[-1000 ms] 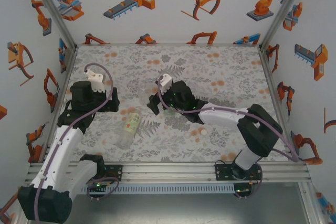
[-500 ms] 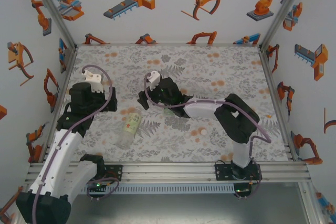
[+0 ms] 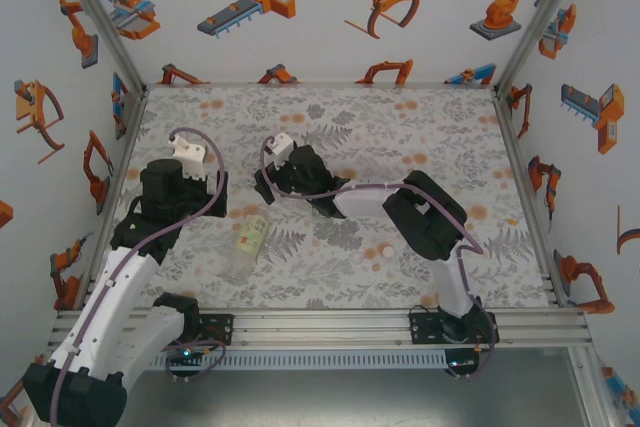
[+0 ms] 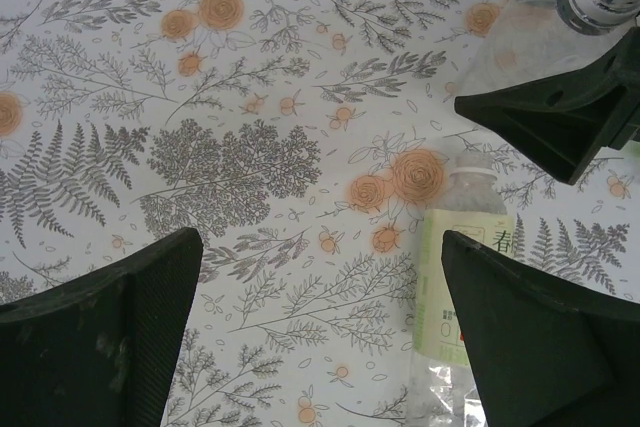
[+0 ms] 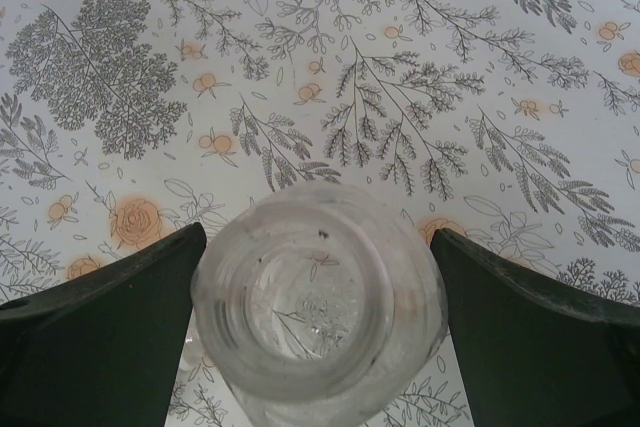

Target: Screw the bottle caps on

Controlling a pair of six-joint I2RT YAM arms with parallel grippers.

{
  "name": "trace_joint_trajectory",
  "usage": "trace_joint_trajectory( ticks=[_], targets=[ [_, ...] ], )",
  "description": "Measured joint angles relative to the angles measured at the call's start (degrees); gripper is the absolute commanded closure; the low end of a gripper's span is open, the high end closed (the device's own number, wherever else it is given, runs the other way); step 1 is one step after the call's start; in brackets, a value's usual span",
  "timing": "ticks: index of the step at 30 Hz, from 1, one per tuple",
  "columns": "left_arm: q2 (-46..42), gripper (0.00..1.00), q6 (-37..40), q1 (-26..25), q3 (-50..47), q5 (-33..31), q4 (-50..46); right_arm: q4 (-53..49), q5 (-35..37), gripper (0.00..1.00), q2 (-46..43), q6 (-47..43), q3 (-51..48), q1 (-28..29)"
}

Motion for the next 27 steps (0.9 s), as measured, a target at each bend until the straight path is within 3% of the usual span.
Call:
trace_joint_trajectory(
  ticks=[18,27],
  targets=[
    [-0.2,0.03,0.3,-0.7,0.0,-0.6,-0.5,-1.7,1.5,0.48,0.1,0.3,2.1,0.0],
    [-1.6,0.03,-0.7,-0.7,2.6,6.2,-3.8,-11.5,3.1,0.52,-13.7,1.3,-0.6,0.0]
  ],
)
